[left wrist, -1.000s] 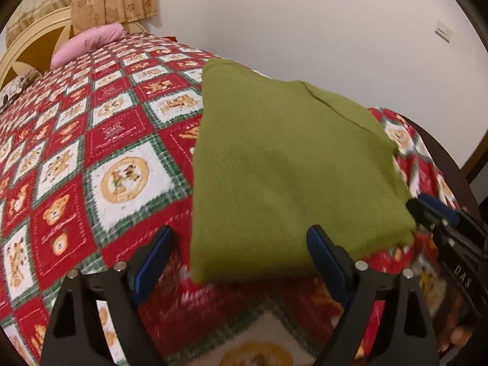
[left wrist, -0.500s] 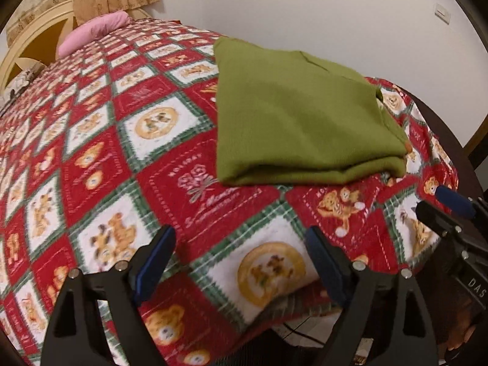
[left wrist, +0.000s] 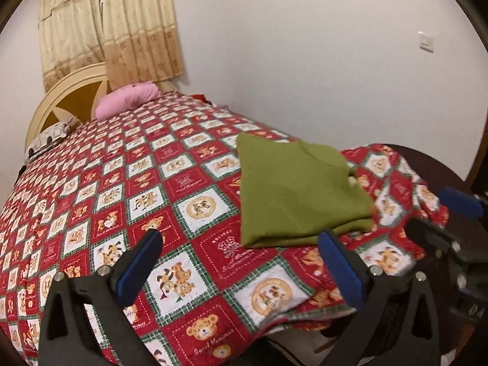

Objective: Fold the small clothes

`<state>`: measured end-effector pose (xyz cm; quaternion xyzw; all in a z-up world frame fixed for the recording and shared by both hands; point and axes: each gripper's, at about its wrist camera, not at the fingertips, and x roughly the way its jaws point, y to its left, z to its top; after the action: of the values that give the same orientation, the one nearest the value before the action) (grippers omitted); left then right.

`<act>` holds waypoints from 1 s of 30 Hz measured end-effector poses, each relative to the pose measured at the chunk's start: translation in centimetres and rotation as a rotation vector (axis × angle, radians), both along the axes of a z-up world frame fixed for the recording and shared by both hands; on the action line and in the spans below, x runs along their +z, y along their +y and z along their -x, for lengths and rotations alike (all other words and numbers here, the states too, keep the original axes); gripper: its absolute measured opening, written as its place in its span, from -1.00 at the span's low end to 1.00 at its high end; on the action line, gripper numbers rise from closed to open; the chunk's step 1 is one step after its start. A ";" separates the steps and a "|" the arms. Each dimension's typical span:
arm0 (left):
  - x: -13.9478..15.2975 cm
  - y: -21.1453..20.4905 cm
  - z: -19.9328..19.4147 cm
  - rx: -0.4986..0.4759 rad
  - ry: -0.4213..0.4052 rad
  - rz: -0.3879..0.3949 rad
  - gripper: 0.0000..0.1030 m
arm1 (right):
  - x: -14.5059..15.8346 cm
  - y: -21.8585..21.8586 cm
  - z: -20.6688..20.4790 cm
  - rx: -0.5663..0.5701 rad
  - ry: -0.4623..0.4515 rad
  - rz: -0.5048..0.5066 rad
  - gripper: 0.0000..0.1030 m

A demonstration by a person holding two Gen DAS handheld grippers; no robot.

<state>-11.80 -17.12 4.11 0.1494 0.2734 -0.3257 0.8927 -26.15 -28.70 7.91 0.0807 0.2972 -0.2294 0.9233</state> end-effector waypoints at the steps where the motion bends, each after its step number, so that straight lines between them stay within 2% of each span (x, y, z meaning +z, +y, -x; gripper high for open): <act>1: 0.4 0.5 0.6 -0.004 -0.019 0.011 1.00 | 0.6 0.2 0.3 -0.001 -0.020 0.004 0.46; 4: 2.1 1.6 1.5 0.010 -0.087 0.049 1.00 | 2.1 0.9 1.2 -0.005 -0.074 0.024 0.46; 8: 4.7 3.3 2.1 0.023 -0.148 0.152 1.00 | 4.3 2.2 2.5 -0.011 -0.167 0.058 0.50; 12: 6.8 4.8 3.2 0.028 -0.234 0.248 1.00 | 6.2 3.4 4.1 -0.033 -0.279 0.110 0.80; 14: 7.4 5.0 3.6 0.035 -0.267 0.275 1.00 | 7.0 3.7 4.8 -0.046 -0.327 0.136 0.81; 21: 8.4 4.2 3.2 0.012 -0.230 0.304 1.00 | 8.3 3.5 6.7 -0.134 -0.434 0.153 0.87; 30: 7.9 4.1 3.7 0.016 -0.234 0.306 1.00 | 7.8 2.7 7.2 -0.191 -0.457 0.160 0.89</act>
<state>-15.47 -13.02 12.02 0.0468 0.1163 -0.3366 0.9333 -33.32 -26.00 15.73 0.0846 0.0527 -0.3141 0.9441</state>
